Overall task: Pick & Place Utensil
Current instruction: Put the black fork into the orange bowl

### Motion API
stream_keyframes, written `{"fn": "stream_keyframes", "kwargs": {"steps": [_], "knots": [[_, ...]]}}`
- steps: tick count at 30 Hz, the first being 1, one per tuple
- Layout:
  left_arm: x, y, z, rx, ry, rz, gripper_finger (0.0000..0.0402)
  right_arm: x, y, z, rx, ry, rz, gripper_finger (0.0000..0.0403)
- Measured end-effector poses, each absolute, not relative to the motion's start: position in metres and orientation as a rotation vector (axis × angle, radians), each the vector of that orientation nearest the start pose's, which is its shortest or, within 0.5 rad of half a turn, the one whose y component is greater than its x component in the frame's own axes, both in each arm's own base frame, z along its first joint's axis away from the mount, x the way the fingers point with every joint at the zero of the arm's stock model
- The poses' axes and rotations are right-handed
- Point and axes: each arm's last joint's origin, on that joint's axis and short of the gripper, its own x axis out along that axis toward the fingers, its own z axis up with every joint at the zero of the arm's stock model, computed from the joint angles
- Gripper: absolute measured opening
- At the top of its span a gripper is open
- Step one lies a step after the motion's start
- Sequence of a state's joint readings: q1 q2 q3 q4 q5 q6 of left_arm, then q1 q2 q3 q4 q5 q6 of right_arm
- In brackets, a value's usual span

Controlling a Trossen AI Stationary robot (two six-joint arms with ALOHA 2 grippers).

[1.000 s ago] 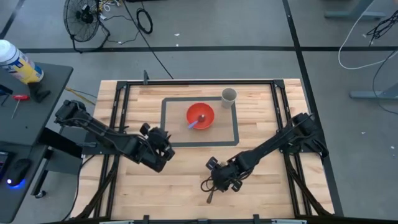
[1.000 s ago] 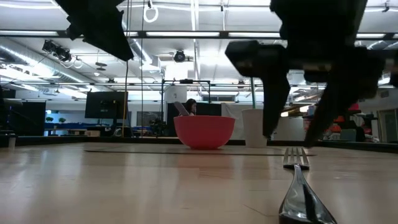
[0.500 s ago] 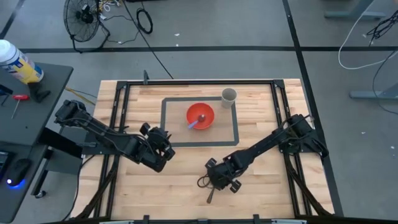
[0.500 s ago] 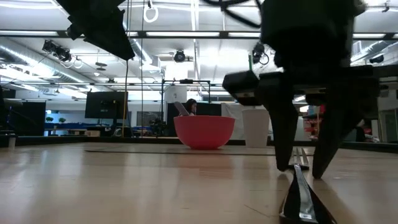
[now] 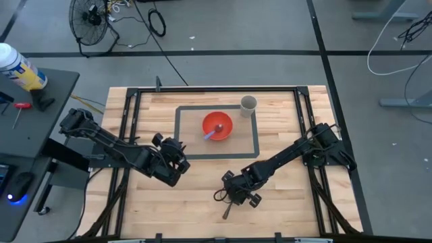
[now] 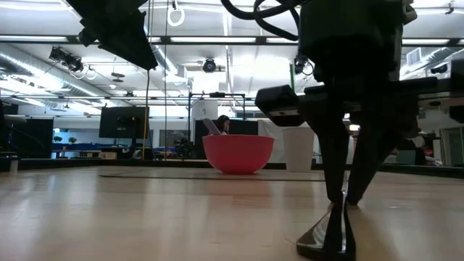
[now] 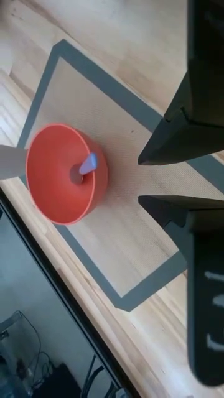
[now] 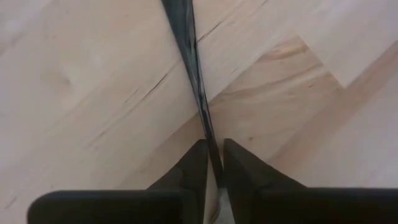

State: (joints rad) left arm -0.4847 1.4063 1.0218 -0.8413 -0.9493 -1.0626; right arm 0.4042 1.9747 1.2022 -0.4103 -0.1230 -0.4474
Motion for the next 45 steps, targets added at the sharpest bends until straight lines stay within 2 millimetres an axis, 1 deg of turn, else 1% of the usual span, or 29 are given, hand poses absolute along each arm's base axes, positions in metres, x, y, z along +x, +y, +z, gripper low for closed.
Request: {"fn": "stream_keyframes", "kwargs": {"steps": [9, 19, 26, 28, 30, 34, 37, 40, 45], "knots": [[0.237, -0.098, 0.248, -0.161, 0.58, 0.797, 0.0094, 0.345, 0.151, 0.129, -0.587, 1.057, 0.75, 0.005], [0.237, -0.098, 0.248, -0.16, 0.581, 0.797, 0.0094, 0.345, 0.151, 0.128, -0.581, 1.066, 0.742, 0.0017], [0.233, -0.104, 0.251, -0.108, 0.483, 0.827, 0.0094, 0.346, 0.15, 0.132, -0.525, 1.071, 0.656, 0.0016], [0.231, -0.106, 0.25, -0.106, 0.511, 0.814, 0.0094, 0.344, 0.149, 0.137, -0.533, 1.073, 0.611, 0.0016], [0.229, -0.105, 0.245, -0.119, 0.54, 0.813, 0.0094, 0.343, 0.148, 0.147, -0.549, 1.053, 0.573, 0.0016], [0.218, -0.094, 0.223, -0.142, 0.574, 0.86, 0.0094, 0.339, 0.146, 0.164, -0.53, 1.041, 0.486, 0.0016], [0.209, -0.087, 0.21, -0.214, 0.573, 0.857, 0.0094, 0.336, 0.141, 0.18, -0.475, 1.023, 0.333, 0.0016], [0.202, -0.086, 0.197, -0.293, 0.599, 0.769, 0.0094, 0.331, 0.136, 0.192, -0.436, 1.024, 0.206, 0.0016], [0.204, -0.089, 0.186, -0.418, 0.559, 0.526, 0.0096, 0.324, 0.135, 0.21, -0.438, 0.946, -0.031, 0.0016]]}}
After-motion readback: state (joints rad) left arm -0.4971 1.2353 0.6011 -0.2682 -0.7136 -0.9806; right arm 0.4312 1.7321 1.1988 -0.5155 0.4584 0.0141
